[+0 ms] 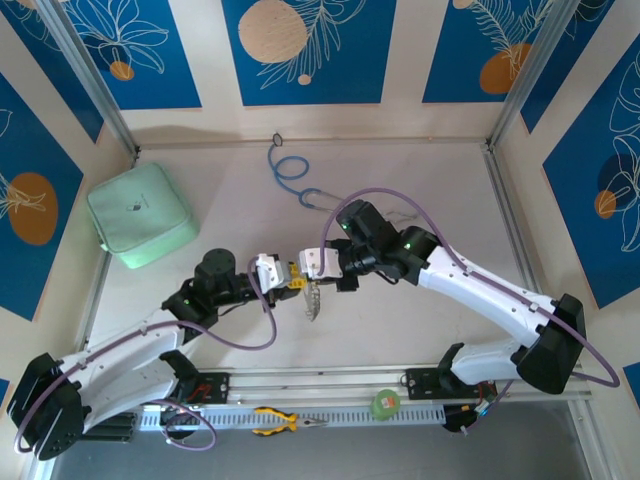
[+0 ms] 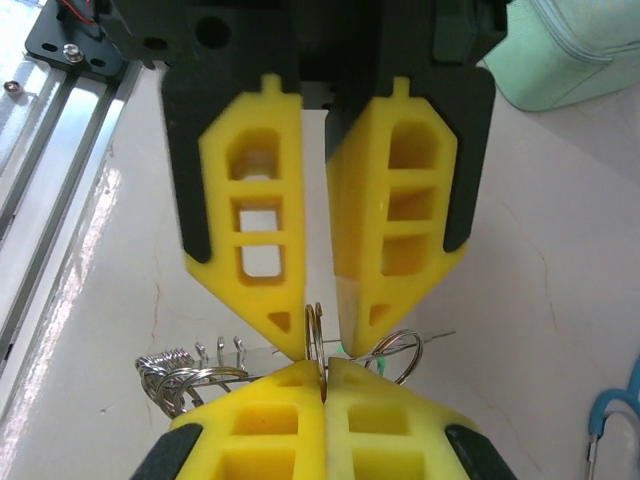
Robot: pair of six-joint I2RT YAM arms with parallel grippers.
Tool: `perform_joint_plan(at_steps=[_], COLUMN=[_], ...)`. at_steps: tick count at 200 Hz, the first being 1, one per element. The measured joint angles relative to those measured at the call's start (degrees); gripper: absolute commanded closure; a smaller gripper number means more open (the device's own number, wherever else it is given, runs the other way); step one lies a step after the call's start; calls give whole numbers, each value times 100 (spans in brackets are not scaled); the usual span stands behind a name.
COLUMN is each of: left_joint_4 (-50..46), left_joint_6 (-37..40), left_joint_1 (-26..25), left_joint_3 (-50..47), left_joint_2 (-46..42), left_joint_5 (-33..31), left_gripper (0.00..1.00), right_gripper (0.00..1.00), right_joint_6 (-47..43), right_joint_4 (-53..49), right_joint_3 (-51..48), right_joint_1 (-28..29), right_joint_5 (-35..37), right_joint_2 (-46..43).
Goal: Put the keys on the keyring
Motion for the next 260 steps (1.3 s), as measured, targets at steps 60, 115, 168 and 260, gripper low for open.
perform_joint_plan(at_steps=[60,115,168,260], left_joint_4=[122,1207,1856,1965], left_joint_6=[-11,-654,-1381,-1620], left_joint_1=[-11,-11,-11,-11], left_joint_3=[-15,-431,-542,-542], left_joint_2=[-4,-15,214,240], left_joint_5=[-17,-68,-70,-105], left_gripper=[100,100,100,100], right_gripper=[62,57,65,97], right_joint_6=[83,439,435,597], right_joint_4=[90,964,1443,1696], right_joint_3=[-17,-990,-1285,-1285], right_joint_1=[-83,-728,-509,-492], right_joint_5=[-90,-809,-636,-400], right_joint_2=[-17,-984,-1012,-990])
